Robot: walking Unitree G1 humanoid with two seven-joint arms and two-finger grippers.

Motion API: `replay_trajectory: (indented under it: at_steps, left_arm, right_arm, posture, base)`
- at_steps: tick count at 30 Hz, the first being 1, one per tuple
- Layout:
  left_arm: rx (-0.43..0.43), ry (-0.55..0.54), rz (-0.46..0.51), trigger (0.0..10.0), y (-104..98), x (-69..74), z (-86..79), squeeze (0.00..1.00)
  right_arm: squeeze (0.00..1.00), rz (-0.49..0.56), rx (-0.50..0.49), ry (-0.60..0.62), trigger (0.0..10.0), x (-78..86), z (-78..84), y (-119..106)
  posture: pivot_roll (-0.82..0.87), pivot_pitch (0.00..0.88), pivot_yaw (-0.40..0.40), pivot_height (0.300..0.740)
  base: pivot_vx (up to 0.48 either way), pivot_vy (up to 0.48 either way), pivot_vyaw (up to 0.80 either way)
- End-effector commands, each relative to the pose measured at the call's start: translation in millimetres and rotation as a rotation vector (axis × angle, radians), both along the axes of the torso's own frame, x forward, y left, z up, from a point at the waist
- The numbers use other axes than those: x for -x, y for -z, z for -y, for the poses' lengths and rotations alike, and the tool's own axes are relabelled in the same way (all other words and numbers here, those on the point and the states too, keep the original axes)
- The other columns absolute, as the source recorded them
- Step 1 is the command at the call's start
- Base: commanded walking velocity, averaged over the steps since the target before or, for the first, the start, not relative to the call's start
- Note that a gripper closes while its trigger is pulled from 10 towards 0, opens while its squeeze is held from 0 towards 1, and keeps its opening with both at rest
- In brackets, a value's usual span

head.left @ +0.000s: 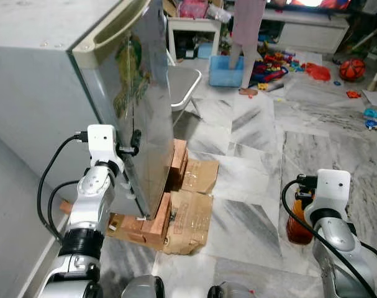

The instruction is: Restocking fridge

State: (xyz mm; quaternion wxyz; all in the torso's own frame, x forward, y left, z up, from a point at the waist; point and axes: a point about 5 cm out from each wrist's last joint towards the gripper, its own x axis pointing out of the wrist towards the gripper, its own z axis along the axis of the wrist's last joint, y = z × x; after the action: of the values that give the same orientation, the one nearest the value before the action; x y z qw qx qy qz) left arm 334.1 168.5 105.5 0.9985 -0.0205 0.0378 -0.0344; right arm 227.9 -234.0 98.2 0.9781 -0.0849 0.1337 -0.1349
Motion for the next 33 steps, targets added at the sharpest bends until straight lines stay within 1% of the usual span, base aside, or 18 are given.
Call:
replay_trajectory:
  at_steps: [1, 4, 7, 8, 10, 11, 14, 15, 17, 20, 21, 22, 23, 24, 28, 29, 30, 33]
  left_arm:
    - [0.019, 0.129, 0.066, 10.0, -21.5, -12.6, 25.2, 0.00]
    - [0.006, 0.224, 0.051, 10.0, -21.2, -13.4, 44.5, 0.00]
    - [-0.040, 0.650, 0.035, 10.0, -22.0, 2.3, 107.6, 0.00]
    - [-0.054, 0.744, 0.027, 10.0, -21.3, 9.8, 122.3, 0.00]
    - [-0.065, 0.830, 0.019, 10.0, -20.9, 17.7, 135.7, 0.00]
    - [-0.051, 0.947, -0.004, 10.0, -17.3, 30.4, 151.0, 0.00]
    - [-0.056, 1.009, 0.001, 10.0, -15.3, 38.9, 158.7, 0.00]
    - [-0.056, 1.009, 0.001, 10.0, -15.3, 38.9, 158.7, 0.00]
    - [-0.100, 0.933, 0.010, 10.0, -11.9, 32.7, 151.0, 0.00]
    - [-0.081, 0.807, 0.023, 10.0, -12.2, 21.3, 132.7, 0.00]
    - [-0.081, 0.807, 0.023, 10.0, -12.2, 21.3, 132.7, 0.00]
    - [-0.063, 0.762, 0.028, 10.0, -13.6, 18.1, 125.5, 0.00]
    - [-0.065, 0.619, 0.060, 10.0, -15.6, 10.2, 100.0, 0.00]
    - [-0.065, 0.619, 0.060, 10.0, -15.6, 10.2, 100.0, 0.00]
    - [-0.051, 0.434, 0.074, 10.0, -13.9, 7.7, 64.3, 0.00]
    - [-0.051, 0.434, 0.074, 10.0, -13.9, 7.7, 64.3, 0.00]
    - [-0.033, 0.385, 0.072, 10.0, -12.7, 8.7, 55.5, 0.00]
    - [-0.019, 0.337, 0.071, 10.0, -11.3, 13.4, 44.4, 0.00]
  right_arm:
    - [0.00, 0.029, 0.035, 0.031, 10.0, 4.4, 3.0, -9.4]
    - [0.00, 0.017, 0.057, 0.065, 10.0, 10.4, 7.3, -10.1]
    - [0.00, -0.026, 0.055, 0.126, 10.0, 27.9, 15.4, -7.8]
    - [0.00, -0.036, 0.054, 0.128, 10.0, 31.3, 16.1, -7.0]
    - [0.00, -0.046, 0.054, 0.128, 10.0, 34.0, 16.0, -6.3]
    - [0.00, -0.046, 0.048, 0.130, 10.0, 35.7, 15.8, -5.1]
    - [0.00, -0.040, 0.038, 0.137, 10.0, 34.1, 14.7, -4.4]
    - [0.00, -0.040, 0.038, 0.137, 10.0, 34.1, 14.7, -4.4]
    - [0.00, -0.025, 0.030, 0.141, 10.0, 29.8, 12.8, -4.8]
    - [0.00, -0.012, 0.023, 0.140, 10.0, 25.9, 10.0, -6.6]
    - [0.00, -0.012, 0.023, 0.140, 10.0, 25.9, 10.0, -6.6]
    - [0.00, -0.008, 0.021, 0.140, 10.0, 24.7, 9.4, -7.1]
    - [0.00, 0.000, 0.020, 0.135, 10.0, 20.8, 7.3, -8.5]
    - [0.00, 0.000, 0.020, 0.135, 10.0, 20.8, 7.3, -8.5]
    - [0.00, 0.023, 0.026, 0.112, 10.0, 13.3, 4.2, -13.8]
    - [0.00, 0.023, 0.026, 0.112, 10.0, 13.3, 4.2, -13.8]
    - [0.00, 0.033, 0.028, 0.104, 10.0, 9.7, 3.8, -15.1]
    - [0.00, 0.049, 0.028, 0.092, 10.0, 0.9, 2.2, -17.4]
  posture:
    - [-0.06, 0.045, -0.004, 0.740]
    - [-0.06, 0.044, -0.006, 0.740]
    - [-0.06, 0.036, -0.011, 0.740]
    - [-0.06, 0.036, -0.012, 0.740]
    - [-0.07, 0.038, -0.010, 0.740]
    - [-0.08, 0.039, 0.003, 0.740]
    - [-0.08, 0.040, 0.016, 0.740]
    - [-0.08, 0.040, 0.016, 0.740]
    - [-0.07, 0.045, 0.022, 0.740]
    - [-0.06, 0.045, 0.024, 0.740]
    - [-0.06, 0.045, 0.024, 0.740]
    - [-0.06, 0.045, 0.024, 0.740]
    - [-0.05, 0.047, 0.017, 0.740]
    - [-0.05, 0.047, 0.017, 0.740]
    - [-0.04, 0.048, 0.012, 0.740]
    - [-0.04, 0.048, 0.012, 0.740]
    - [-0.04, 0.048, 0.011, 0.740]
    - [-0.04, 0.046, 0.016, 0.740]
  base:
    - [0.000, 0.000, 0.00]
    - [0.000, 0.000, 0.00]
    - [0.000, 0.000, 0.00]
    - [0.000, 0.000, 0.00]
    - [0.000, 0.000, 0.00]
    - [0.000, 0.000, 0.00]
    - [0.000, 0.000, 0.00]
    - [0.000, 0.000, 0.00]
    - [0.000, 0.000, 0.00]
    - [0.000, 0.000, 0.00]
    - [0.000, 0.000, 0.00]
    - [0.000, 0.000, 0.00]
    - [0.000, 0.000, 0.00]
    - [0.000, 0.000, 0.00]
    - [0.000, 0.000, 0.00]
    - [0.000, 0.000, 0.00]
    - [0.000, -0.341, 0.00]
    - [0.000, -0.434, 0.00]
